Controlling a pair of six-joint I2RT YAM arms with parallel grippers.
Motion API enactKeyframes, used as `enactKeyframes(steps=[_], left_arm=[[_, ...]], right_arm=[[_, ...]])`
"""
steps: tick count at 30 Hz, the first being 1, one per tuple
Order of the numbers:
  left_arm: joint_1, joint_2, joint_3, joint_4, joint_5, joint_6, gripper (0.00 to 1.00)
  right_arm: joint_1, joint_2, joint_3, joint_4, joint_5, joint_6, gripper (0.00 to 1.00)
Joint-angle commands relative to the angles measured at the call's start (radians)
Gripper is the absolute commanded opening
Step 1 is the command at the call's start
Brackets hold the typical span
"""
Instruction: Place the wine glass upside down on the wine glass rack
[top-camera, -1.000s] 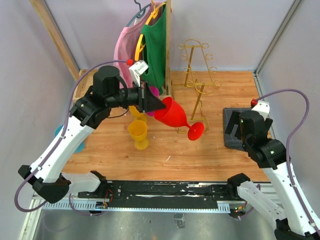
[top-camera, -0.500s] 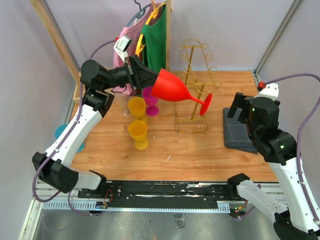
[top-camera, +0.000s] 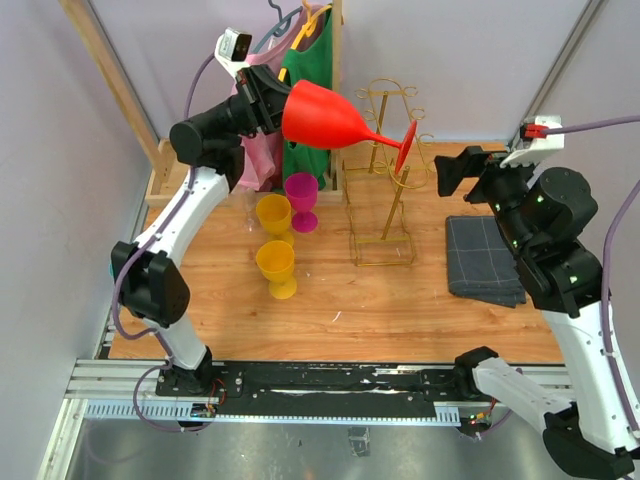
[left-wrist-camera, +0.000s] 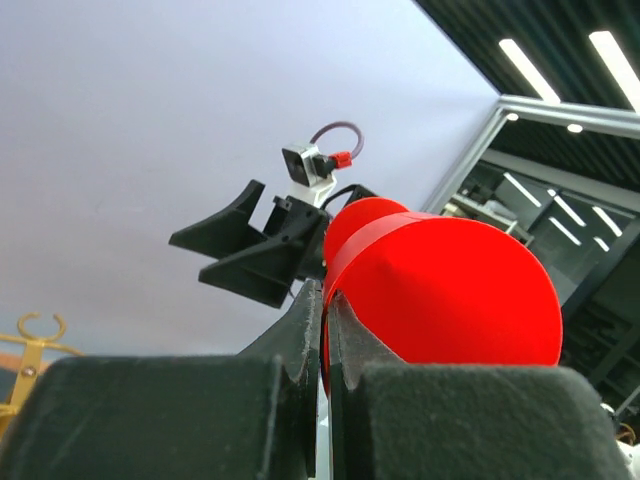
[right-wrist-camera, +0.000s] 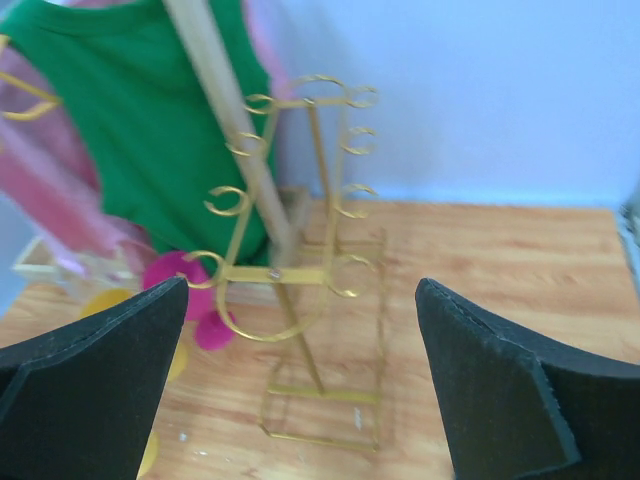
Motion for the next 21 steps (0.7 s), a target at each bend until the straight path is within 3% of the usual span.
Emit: enactKeyframes(steps=[1, 8, 16, 21], left_arm=[[0.017, 0.079, 0.064, 0.279, -0.103, -0.231, 0.00], [0.020, 0.132, 0.126, 0.340, -0.186, -0.278, 0.00], [0.024, 0.159, 0.147, 0.361, -0.258, -0.307, 0.00], [0.032, 0.170, 0.156, 0.391, -0.284, -0.325, 0.00]], right_arm=[[-0.042, 0.038, 0.029, 0.225, -0.332, 0.034, 0.98], [-0.177, 0.184, 0.107, 0.477, -0.753, 0.300, 0.99], [-0.206, 0.287, 0.155, 0.751, -0.931, 0.532, 1.00], [-0.251, 0.374, 0.159, 1.093, -1.029, 0.860, 0.99]])
